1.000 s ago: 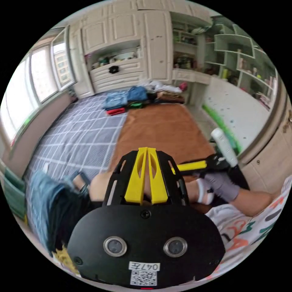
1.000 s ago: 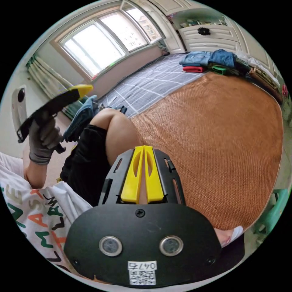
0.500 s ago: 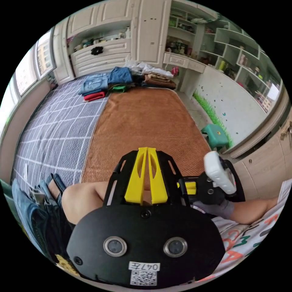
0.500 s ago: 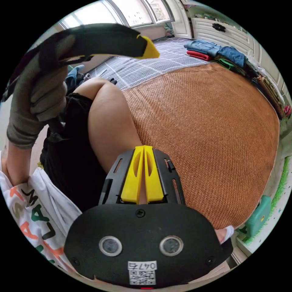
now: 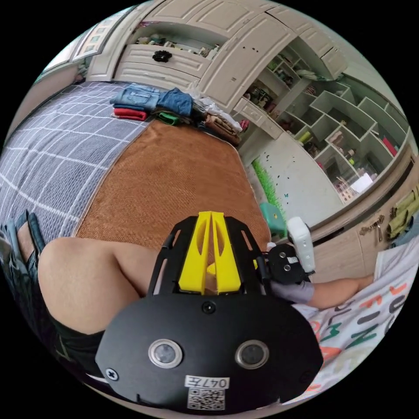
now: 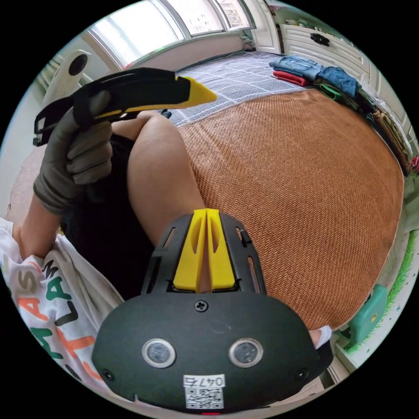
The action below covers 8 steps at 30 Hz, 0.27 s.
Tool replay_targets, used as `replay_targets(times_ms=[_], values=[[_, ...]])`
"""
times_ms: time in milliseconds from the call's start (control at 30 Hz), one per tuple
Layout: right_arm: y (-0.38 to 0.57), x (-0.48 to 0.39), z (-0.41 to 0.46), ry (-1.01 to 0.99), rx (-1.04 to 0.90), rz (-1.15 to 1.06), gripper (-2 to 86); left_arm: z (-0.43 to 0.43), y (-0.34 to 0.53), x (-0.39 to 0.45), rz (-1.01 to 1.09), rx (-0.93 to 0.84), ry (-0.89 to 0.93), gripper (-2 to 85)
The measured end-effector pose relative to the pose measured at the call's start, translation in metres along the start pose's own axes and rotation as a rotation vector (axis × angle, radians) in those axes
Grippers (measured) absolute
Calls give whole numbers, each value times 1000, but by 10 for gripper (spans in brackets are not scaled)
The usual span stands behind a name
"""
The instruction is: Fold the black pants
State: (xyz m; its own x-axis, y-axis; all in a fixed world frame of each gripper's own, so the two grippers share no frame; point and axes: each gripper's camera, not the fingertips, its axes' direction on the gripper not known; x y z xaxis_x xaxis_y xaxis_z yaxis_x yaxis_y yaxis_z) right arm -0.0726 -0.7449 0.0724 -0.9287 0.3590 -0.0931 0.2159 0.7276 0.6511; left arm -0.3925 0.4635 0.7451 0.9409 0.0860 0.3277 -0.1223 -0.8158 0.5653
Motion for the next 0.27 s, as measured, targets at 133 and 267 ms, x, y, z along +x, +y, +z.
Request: replay_targets(times_ms=[133,267], values=[[-2,14,6,-35,-40,-39,-12,-77,-1,21,249,-81,198,2],[-3,30,16,-88,-46,-75,-12,-215,68,26,266,-166,119,26]])
